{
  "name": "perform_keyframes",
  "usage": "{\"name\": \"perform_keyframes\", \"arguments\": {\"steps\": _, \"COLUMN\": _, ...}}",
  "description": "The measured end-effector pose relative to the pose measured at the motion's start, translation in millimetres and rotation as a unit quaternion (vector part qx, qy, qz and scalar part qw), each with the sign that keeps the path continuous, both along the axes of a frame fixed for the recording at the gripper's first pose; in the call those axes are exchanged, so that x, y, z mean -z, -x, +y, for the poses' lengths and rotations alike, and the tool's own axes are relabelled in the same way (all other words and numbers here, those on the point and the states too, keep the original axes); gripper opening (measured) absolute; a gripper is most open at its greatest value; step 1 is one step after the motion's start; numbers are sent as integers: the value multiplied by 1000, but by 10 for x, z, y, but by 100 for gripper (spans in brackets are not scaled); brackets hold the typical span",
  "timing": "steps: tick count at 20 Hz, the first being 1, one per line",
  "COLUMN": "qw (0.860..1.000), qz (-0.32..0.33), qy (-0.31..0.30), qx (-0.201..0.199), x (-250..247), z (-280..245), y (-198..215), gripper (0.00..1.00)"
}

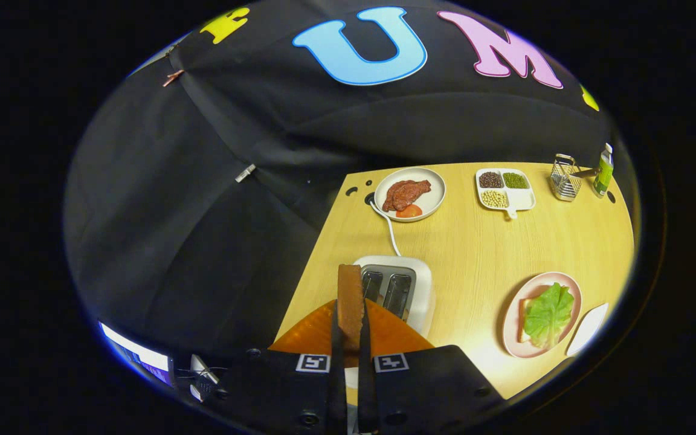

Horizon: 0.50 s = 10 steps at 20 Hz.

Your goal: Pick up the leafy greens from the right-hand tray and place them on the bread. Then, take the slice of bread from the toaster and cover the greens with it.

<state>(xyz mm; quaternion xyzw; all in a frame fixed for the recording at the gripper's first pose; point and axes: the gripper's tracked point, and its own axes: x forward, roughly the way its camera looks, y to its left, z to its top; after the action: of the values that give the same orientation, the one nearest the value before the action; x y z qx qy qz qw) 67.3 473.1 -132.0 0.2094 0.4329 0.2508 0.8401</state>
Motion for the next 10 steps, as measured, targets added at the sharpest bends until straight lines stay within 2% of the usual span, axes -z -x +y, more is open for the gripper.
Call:
{"name": "perform_keyframes", "arguments": {"steps": 5, "qw": 999, "qz": -28, "qy": -33, "qx": -9, "x": -270, "z": -524, "y": 35, "gripper": 12}}
{"name": "perform_keyframes", "arguments": {"steps": 8, "qw": 999, "qz": -44, "qy": -25, "qx": -10, "x": -272, "z": -985, "y": 55, "gripper": 12}}
{"name": "perform_keyframes", "arguments": {"steps": 10, "qw": 999, "qz": -45, "qy": -21, "qx": 3, "x": -181, "z": -1298, "y": 40, "gripper": 12}}
